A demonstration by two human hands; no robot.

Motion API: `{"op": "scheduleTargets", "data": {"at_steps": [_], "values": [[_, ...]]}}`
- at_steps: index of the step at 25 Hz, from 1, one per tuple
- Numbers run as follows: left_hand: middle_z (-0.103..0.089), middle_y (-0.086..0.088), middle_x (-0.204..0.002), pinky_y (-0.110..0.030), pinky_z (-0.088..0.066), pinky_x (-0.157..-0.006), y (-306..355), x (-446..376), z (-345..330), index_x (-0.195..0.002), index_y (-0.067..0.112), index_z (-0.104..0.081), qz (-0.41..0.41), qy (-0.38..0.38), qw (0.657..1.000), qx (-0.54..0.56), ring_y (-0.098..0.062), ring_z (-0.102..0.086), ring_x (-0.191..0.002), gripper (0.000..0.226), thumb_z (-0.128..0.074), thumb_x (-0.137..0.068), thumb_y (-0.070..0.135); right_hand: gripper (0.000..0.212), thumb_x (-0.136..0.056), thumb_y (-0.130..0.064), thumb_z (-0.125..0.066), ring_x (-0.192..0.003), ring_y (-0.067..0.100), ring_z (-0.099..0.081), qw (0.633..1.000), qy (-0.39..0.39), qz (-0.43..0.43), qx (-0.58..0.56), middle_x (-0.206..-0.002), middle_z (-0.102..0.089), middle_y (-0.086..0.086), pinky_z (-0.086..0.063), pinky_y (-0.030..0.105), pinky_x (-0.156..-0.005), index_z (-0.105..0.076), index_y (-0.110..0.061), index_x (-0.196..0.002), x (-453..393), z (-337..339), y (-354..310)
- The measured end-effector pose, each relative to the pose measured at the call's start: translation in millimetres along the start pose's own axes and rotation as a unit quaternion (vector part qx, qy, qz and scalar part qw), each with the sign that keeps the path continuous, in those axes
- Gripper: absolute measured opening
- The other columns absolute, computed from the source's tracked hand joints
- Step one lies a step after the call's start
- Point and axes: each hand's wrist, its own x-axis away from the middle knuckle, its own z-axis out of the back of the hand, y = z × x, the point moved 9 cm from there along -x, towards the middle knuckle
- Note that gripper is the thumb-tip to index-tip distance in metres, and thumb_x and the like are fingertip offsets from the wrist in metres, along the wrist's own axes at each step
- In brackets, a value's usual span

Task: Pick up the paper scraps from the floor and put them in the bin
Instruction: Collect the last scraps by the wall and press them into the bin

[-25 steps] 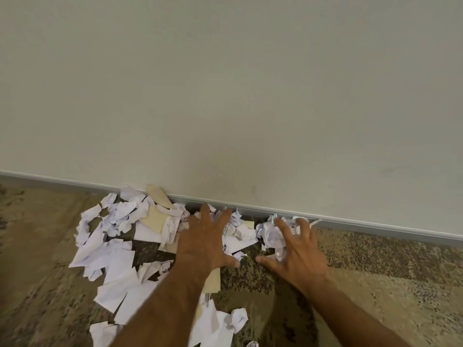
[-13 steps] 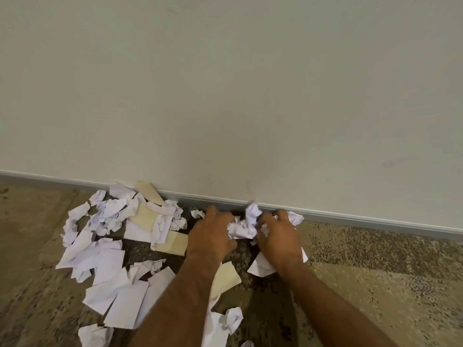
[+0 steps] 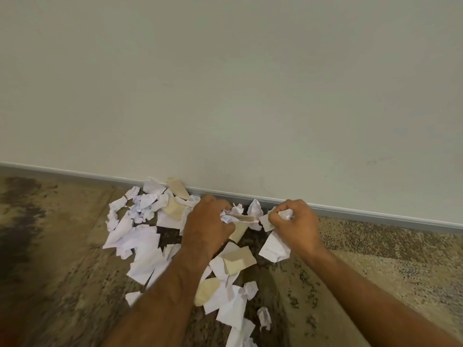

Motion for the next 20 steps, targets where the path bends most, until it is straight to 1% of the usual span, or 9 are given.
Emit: {"op": "scheduleTargets", "data": {"at_steps": [2, 4, 7, 10, 12, 15, 17, 18, 20], "values": [[-0.056, 0.0, -0.114, -0.017, -0.037, -0.075, 10.6, 15.2, 37.3, -0.115, 0.021, -0.068, -0.019, 0.029, 0.999, 0.024, -0.009, -0.051, -0.089, 0.037, -0.077, -0.079, 0.029, 0.009, -0.076, -0.02, -0.075, -0.075, 0.009, -0.059, 1.0, -0.001, 0.014, -0.015, -0.088, -0.061, -0.004, -0.05, 0.028, -0.061, -0.069, -0.024, -0.071, 10.3, 11.5, -35.9], [-0.056, -0.001, -0.111, -0.017, -0.038, -0.075, 19.5, 30.9, 73.8, -0.112, 0.02, -0.069, -0.038, 0.055, 0.997, 0.044, -0.013, -0.056, -0.093, 0.035, -0.077, -0.079, 0.027, 0.008, -0.076, -0.018, -0.075, -0.075, 0.011, -0.06, 0.999, 0.005, 0.033, -0.026, -0.088, -0.063, -0.002, -0.045, 0.023, -0.058, -0.069, -0.023, -0.072, 19.5, 23.6, -74.9], [-0.058, 0.001, -0.108, -0.016, -0.039, -0.074, 22.9, 57.0, 139.4, -0.108, 0.021, -0.07, -0.053, 0.112, 0.988, 0.089, -0.013, -0.056, -0.093, 0.033, -0.079, -0.076, 0.026, 0.007, -0.076, -0.018, -0.075, -0.079, 0.013, -0.062, 0.996, 0.006, 0.079, -0.04, -0.088, -0.066, -0.001, -0.048, 0.026, -0.064, -0.07, -0.021, -0.073, 41.1, 37.3, -144.9], [-0.058, 0.004, -0.105, -0.02, -0.043, -0.075, 17.0, 86.5, 206.6, -0.106, 0.022, -0.071, -0.047, 0.156, 0.98, 0.113, -0.012, -0.056, -0.09, 0.032, -0.08, -0.075, 0.024, 0.007, -0.075, -0.02, -0.075, -0.079, 0.007, -0.06, 0.99, -0.011, 0.138, -0.036, -0.086, -0.067, -0.006, -0.046, 0.026, -0.067, -0.07, -0.023, -0.072, 68.2, 43.5, -223.1], [-0.057, 0.006, -0.099, -0.017, -0.043, -0.071, 6.9, 112.3, 257.6, -0.101, 0.024, -0.071, -0.048, 0.187, 0.972, 0.132, -0.012, -0.057, -0.087, 0.029, -0.079, -0.073, 0.02, 0.008, -0.075, -0.021, -0.076, -0.08, 0.008, -0.061, 0.983, -0.031, 0.175, -0.039, -0.086, -0.067, -0.008, -0.048, 0.028, -0.07, -0.07, -0.024, -0.071, 88.4, 43.0, -278.8], [-0.056, 0.01, -0.093, -0.012, -0.037, -0.065, -23.8, 152.0, 329.8, -0.091, 0.031, -0.067, -0.037, 0.233, 0.964, 0.122, -0.007, -0.055, -0.081, 0.027, -0.079, -0.071, 0.019, 0.007, -0.074, -0.019, -0.075, -0.077, 0.011, -0.063, 0.971, -0.071, 0.218, -0.074, -0.081, -0.067, -0.008, -0.051, 0.031, -0.068, -0.069, -0.022, -0.07, 119.1, 29.4, -357.5], [-0.057, 0.01, -0.091, -0.018, -0.039, -0.067, -55.3, 186.2, 380.7, -0.087, 0.033, -0.063, -0.019, 0.269, 0.958, 0.102, -0.007, -0.056, -0.079, 0.029, -0.08, -0.069, 0.018, 0.007, -0.073, -0.019, -0.074, -0.075, 0.011, -0.063, 0.958, -0.103, 0.252, -0.093, -0.077, -0.067, -0.009, -0.051, 0.03, -0.065, -0.069, -0.022, -0.07, 147.1, 9.8, -411.0], [-0.058, 0.008, -0.091, -0.022, -0.04, -0.069, -74.1, 203.3, 402.9, -0.086, 0.032, -0.063, -0.004, 0.291, 0.952, 0.091, -0.01, -0.056, -0.079, 0.03, -0.081, -0.068, 0.016, 0.007, -0.074, -0.019, -0.074, -0.074, 0.011, -0.063, 0.951, -0.118, 0.268, -0.102, -0.076, -0.067, -0.009, -0.05, 0.029, -0.064, -0.068, -0.022, -0.069, 162.3, -2.3, -435.4], [-0.061, 0.002, -0.09, -0.026, -0.04, -0.075, -117.9, 241.3, 441.5, -0.083, 0.028, -0.065, 0.037, 0.337, 0.938, 0.07, -0.017, -0.057, -0.081, 0.031, -0.083, -0.065, 0.011, 0.006, -0.074, -0.02, -0.074, -0.073, 0.01, -0.063, 0.935, -0.149, 0.298, -0.12, -0.075, -0.067, -0.01, -0.049, 0.027, -0.064, -0.069, -0.021, -0.07, 196.0, -31.5, -480.6]]}}
